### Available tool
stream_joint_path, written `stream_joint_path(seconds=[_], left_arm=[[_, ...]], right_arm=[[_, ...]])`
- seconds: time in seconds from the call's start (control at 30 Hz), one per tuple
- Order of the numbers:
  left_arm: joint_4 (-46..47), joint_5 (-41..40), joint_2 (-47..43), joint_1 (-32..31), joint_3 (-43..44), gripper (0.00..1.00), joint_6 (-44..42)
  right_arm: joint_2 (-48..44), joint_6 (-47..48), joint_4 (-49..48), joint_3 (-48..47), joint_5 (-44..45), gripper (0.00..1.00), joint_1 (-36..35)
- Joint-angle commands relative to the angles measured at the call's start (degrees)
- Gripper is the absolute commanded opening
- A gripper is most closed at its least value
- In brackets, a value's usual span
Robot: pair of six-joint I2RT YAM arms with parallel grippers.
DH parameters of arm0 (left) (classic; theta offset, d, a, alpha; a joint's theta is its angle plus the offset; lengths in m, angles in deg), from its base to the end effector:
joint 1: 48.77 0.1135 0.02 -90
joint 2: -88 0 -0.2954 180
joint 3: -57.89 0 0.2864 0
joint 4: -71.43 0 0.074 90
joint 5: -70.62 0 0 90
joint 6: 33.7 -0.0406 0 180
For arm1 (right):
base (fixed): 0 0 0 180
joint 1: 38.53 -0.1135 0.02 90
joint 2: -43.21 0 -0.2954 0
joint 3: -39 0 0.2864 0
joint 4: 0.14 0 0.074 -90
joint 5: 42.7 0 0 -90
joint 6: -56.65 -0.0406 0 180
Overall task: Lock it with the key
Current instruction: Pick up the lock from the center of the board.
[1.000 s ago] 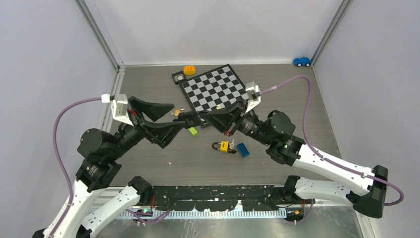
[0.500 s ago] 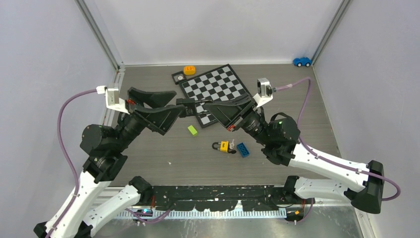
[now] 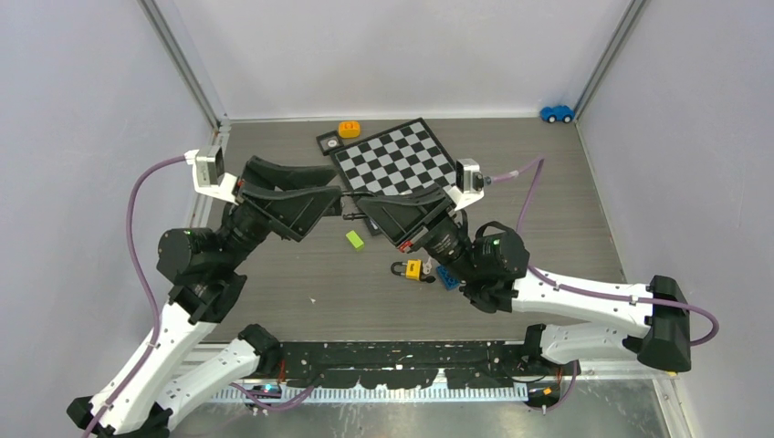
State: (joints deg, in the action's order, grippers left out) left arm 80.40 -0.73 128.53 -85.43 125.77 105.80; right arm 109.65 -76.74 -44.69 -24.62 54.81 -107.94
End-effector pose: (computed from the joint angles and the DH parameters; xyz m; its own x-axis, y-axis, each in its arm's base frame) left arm 0.1049 -0.0943 0.5037 -0.2788 -0.6907 -0.6673 0.8629 0.1248 -0.4897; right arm 0.1011 0.2539 0.4462 -0.4439 0.7550 -0.4826 -0.8103 -0.1083 0.5759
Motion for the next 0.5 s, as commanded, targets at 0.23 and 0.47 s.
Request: stream_joint_path(seconds=[0.23, 0.47], left_arm=[[3.98, 0.86, -0.41, 0.16, -0.03, 0.58, 2.13], [5.69, 1.56, 0.80, 0.19, -0.33, 0.47, 3.47]], right_arm=[[-1.00, 0.82, -14.32, -2.54, 6.28, 0.00, -1.26], [1.19, -1.04, -16.94, -2.35, 7.63, 0.00, -1.67]])
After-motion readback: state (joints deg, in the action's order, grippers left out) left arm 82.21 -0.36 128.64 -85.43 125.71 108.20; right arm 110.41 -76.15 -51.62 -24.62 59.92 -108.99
